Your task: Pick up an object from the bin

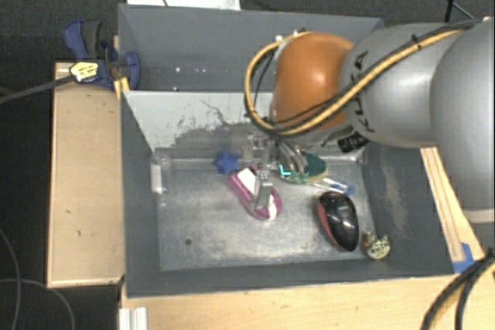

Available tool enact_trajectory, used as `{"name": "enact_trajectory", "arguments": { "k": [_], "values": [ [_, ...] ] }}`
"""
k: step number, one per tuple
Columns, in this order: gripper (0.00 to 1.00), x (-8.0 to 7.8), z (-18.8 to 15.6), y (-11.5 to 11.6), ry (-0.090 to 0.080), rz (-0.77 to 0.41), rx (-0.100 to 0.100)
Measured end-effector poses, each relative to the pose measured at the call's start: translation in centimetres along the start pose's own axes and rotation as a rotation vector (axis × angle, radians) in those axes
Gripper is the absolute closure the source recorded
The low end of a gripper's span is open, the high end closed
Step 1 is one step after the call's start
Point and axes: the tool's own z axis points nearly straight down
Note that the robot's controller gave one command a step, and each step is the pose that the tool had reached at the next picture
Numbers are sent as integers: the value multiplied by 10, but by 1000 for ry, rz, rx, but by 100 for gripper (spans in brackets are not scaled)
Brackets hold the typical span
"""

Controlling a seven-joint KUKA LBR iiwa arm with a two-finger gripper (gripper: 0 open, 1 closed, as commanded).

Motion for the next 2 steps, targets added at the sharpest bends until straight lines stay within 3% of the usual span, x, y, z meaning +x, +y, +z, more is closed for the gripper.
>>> {"name": "enact_trajectory", "arguments": {
  "k": [1,2],
  "values": [
    [0,32,64,-33,-15,-50,0],
    [0,-11,63,-45,-6,-84,0]
  ]
}}
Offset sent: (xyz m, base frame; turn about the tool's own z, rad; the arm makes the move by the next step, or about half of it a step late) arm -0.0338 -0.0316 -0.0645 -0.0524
